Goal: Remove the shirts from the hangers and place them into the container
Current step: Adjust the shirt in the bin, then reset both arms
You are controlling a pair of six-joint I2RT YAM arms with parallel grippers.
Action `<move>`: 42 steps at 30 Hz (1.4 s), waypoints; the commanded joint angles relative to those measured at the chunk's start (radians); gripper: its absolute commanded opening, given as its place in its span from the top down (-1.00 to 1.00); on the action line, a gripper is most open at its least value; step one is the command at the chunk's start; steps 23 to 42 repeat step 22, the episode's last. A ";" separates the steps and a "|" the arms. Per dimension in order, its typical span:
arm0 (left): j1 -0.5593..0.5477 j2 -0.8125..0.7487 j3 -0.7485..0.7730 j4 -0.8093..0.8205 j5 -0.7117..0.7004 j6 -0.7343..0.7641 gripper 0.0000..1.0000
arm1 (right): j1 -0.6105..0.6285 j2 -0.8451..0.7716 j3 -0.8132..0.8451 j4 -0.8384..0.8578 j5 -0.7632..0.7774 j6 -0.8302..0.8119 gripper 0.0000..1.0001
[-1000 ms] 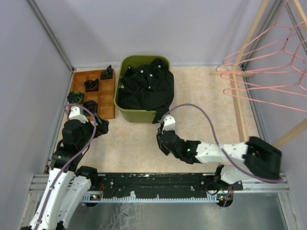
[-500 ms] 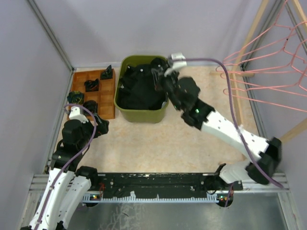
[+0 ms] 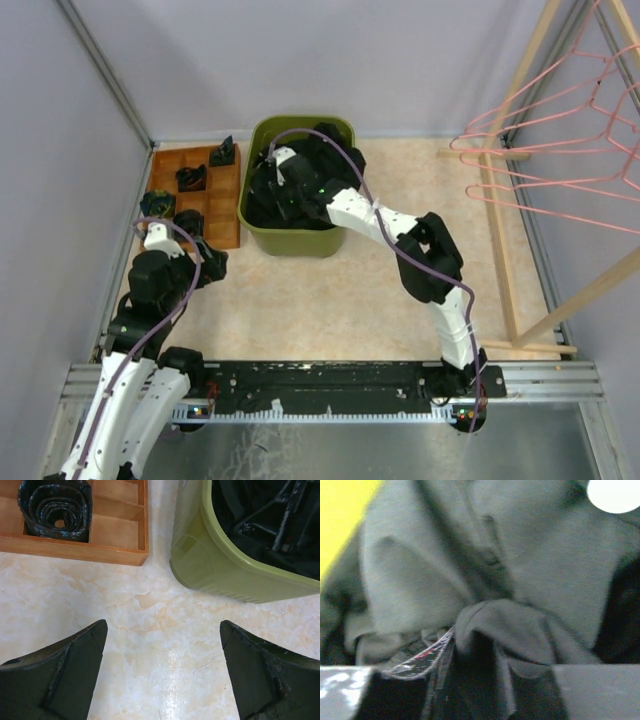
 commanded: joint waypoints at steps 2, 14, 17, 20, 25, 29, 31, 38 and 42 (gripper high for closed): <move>0.003 0.027 0.001 0.041 0.029 0.006 -0.98 | -0.002 -0.192 0.249 -0.195 -0.086 -0.101 -0.06; 0.003 0.176 0.310 -0.046 -0.117 0.023 -0.98 | -0.002 -0.644 -0.012 -0.094 0.064 -0.196 -0.98; 0.003 0.189 0.393 -0.063 -0.156 0.037 -0.98 | -0.002 -0.804 -0.193 -0.023 0.016 -0.168 -0.98; 0.003 0.211 0.478 -0.080 -0.165 0.066 -0.98 | -0.001 -0.950 -0.366 0.046 -0.010 -0.110 -0.98; 0.003 0.215 0.505 -0.088 -0.180 0.076 -0.98 | -0.001 -1.010 -0.443 0.072 -0.017 -0.072 -0.98; 0.003 0.215 0.505 -0.088 -0.180 0.076 -0.98 | -0.001 -1.010 -0.443 0.072 -0.017 -0.072 -0.98; 0.003 0.215 0.505 -0.088 -0.180 0.076 -0.98 | -0.001 -1.010 -0.443 0.072 -0.017 -0.072 -0.98; 0.003 0.215 0.505 -0.088 -0.180 0.076 -0.98 | -0.001 -1.010 -0.443 0.072 -0.017 -0.072 -0.98; 0.003 0.215 0.505 -0.088 -0.180 0.076 -0.98 | -0.001 -1.010 -0.443 0.072 -0.017 -0.072 -0.98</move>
